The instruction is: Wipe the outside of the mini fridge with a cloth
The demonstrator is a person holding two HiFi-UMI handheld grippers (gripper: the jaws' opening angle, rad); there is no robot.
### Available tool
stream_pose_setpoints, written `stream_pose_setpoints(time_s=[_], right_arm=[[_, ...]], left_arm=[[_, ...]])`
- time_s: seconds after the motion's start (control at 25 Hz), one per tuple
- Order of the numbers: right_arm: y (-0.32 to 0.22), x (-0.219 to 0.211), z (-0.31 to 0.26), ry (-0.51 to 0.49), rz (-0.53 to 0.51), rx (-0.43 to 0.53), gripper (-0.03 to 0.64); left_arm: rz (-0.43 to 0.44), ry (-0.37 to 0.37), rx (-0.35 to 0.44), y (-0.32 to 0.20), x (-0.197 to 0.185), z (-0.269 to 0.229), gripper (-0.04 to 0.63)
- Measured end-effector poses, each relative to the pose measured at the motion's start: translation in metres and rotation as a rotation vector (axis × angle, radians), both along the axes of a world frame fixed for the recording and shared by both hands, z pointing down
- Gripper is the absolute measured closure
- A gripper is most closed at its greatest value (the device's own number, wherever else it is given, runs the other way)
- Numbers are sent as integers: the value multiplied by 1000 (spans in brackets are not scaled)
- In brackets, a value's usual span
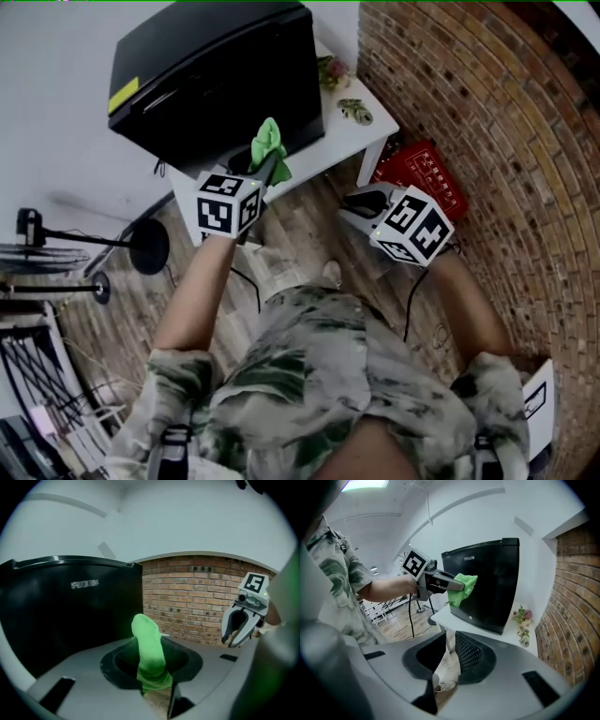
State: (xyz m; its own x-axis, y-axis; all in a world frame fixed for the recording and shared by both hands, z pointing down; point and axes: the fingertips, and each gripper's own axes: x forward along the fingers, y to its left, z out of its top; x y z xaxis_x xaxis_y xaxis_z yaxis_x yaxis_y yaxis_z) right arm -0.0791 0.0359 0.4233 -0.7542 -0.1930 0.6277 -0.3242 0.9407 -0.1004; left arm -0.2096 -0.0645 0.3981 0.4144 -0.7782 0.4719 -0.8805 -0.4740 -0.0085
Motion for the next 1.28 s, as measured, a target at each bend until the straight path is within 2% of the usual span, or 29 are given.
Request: stream_pose_setpoints(time_s=[0.28, 0.4, 0.56, 0.96, 1.28], right_arm=[[-82, 44, -3, 50, 36, 7, 537], [-103, 56, 1, 63, 10, -7, 537], [-126, 71, 3, 83, -77, -8, 537], [-180, 105, -15, 101, -310, 30, 537], [-198, 117, -10, 123, -448, -2, 532]], left_arm=[[203, -60, 34, -73, 98, -23, 463], [236, -75, 32, -97, 131, -29, 463], [241, -127, 40, -127, 162, -41, 463], [176, -358, 35, -181, 194, -73, 463], [204, -645, 12, -224, 199, -99, 463]])
